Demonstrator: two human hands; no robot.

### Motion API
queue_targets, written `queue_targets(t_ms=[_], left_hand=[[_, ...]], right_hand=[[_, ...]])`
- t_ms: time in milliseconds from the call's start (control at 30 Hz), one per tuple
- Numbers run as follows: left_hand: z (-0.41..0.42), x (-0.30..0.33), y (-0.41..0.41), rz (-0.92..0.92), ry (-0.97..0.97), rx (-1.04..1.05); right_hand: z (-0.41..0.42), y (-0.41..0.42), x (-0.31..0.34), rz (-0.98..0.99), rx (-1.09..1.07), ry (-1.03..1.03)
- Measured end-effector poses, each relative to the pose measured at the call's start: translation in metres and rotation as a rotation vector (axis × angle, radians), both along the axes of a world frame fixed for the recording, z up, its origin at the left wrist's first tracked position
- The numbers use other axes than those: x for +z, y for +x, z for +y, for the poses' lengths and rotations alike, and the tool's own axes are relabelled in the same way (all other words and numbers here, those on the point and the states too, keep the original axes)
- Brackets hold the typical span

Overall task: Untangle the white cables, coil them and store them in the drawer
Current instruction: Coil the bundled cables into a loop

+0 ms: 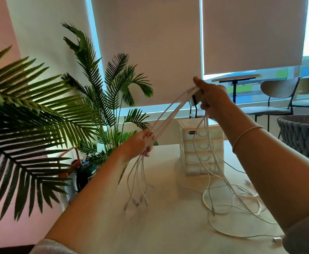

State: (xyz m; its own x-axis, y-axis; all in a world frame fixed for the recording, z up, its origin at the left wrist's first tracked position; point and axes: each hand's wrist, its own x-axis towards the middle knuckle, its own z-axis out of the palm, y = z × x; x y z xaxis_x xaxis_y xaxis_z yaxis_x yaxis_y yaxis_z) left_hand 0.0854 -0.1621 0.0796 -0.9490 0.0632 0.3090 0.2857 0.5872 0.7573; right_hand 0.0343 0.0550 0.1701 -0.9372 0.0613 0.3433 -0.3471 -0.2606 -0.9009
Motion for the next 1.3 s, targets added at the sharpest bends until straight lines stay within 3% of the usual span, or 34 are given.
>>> queue_targets(t_ms=[67,100,200,433,633,733,833,933,1033,1167,1300], left_hand=[[-0.021,-0.024,0.002,-0.087,-0.038,0.06],[-0.032,-0.037,0.003,-0.127,-0.028,0.098],[-0.057,-0.062,0.006,-0.168,-0.028,0.17],[-0.076,-0.076,0.001,-0.202,-0.181,0.257],[-0.072,-0.07,0.002,-0.361,-0.456,0.235],[-0.055,-0.035,0.009,-0.449,-0.29,0.035],[-0.024,0.024,0.007,-0.186,-0.052,-0.12],[0.022,0.085,0.005,0.075,0.251,-0.13],[0.064,0.119,0.004,0.127,0.259,-0.087],[0.084,0.118,-0.003,0.112,0.435,-0.009],[0.083,0.112,-0.009,0.142,0.523,0.117]], right_hand=[[0.016,-0.002,0.008,-0.009,0.02,-0.201],[0.024,-0.003,0.012,0.005,0.01,-0.207],[0.035,-0.007,0.011,0.044,-0.037,-0.11],[0.028,-0.011,0.005,-0.02,-0.046,-0.207],[0.019,-0.003,0.014,0.064,-0.032,-0.092],[0.011,0.002,0.027,0.158,-0.079,0.105],[-0.002,0.005,0.034,0.245,-0.117,0.298],[-0.021,0.011,0.036,0.304,-0.141,0.446],[-0.037,0.016,0.037,0.375,-0.19,0.579],[-0.04,0.019,0.037,0.326,-0.147,0.593],[-0.029,0.023,0.024,0.2,0.298,0.369]])
